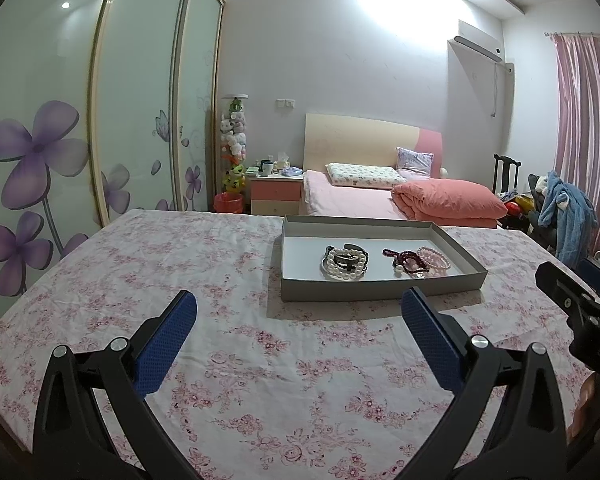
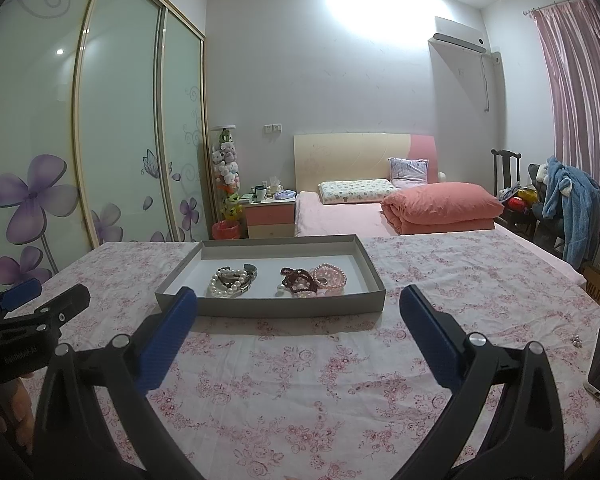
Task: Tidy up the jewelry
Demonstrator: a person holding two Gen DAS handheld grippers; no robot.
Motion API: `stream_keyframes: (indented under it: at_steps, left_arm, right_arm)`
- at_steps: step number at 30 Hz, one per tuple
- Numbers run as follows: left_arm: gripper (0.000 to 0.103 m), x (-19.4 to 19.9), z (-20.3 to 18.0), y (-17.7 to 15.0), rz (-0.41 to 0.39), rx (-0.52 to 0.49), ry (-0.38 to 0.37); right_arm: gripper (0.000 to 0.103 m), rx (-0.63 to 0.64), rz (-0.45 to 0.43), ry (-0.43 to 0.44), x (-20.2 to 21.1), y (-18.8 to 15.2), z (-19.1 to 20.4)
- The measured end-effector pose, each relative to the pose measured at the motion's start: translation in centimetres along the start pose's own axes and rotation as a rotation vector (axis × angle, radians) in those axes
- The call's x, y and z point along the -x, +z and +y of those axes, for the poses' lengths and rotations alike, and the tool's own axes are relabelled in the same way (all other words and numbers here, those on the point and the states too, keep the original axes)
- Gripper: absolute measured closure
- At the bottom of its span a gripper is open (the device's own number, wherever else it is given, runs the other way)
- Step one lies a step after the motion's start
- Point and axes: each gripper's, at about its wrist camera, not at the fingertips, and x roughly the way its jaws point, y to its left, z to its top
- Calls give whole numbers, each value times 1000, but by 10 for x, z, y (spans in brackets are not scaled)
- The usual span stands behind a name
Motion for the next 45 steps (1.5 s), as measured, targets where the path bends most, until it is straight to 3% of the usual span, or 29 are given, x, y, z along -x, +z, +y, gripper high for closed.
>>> stream_keyframes:
  at_steps: [45]
  left_arm:
    - [2,-3,-6,1,25,1,-1]
  right_arm:
    - [4,-4,4,1,-1,1,0]
